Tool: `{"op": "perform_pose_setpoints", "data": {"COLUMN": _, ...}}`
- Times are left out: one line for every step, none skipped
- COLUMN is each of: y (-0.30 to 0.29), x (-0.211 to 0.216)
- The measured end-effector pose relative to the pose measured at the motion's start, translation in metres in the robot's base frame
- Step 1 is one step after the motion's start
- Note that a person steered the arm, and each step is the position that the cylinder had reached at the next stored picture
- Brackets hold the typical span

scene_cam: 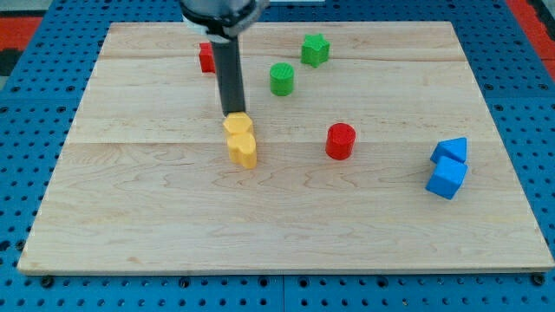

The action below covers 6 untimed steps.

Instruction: Separate the yellow blocks from each other

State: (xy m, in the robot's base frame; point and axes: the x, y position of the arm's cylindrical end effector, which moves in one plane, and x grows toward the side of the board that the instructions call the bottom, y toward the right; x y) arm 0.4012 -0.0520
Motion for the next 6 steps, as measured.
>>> {"op": "perform_pose_setpoints", "data": {"y": 0.026, "x": 0.017}}
{"op": "perform_pose_setpoints", "data": {"y": 0.048, "x": 0.04}}
{"op": "perform_pose_setpoints", "data": {"y": 0.05, "x": 0.075}}
{"op": "perform_pose_setpoints", "data": {"y": 0.006, "x": 0.072}}
{"op": "perform_pose_setpoints", "data": {"y": -0.04, "x": 0.031}}
{"op": "perform_pose_setpoints", "data": {"y": -0.044, "x": 0.025}}
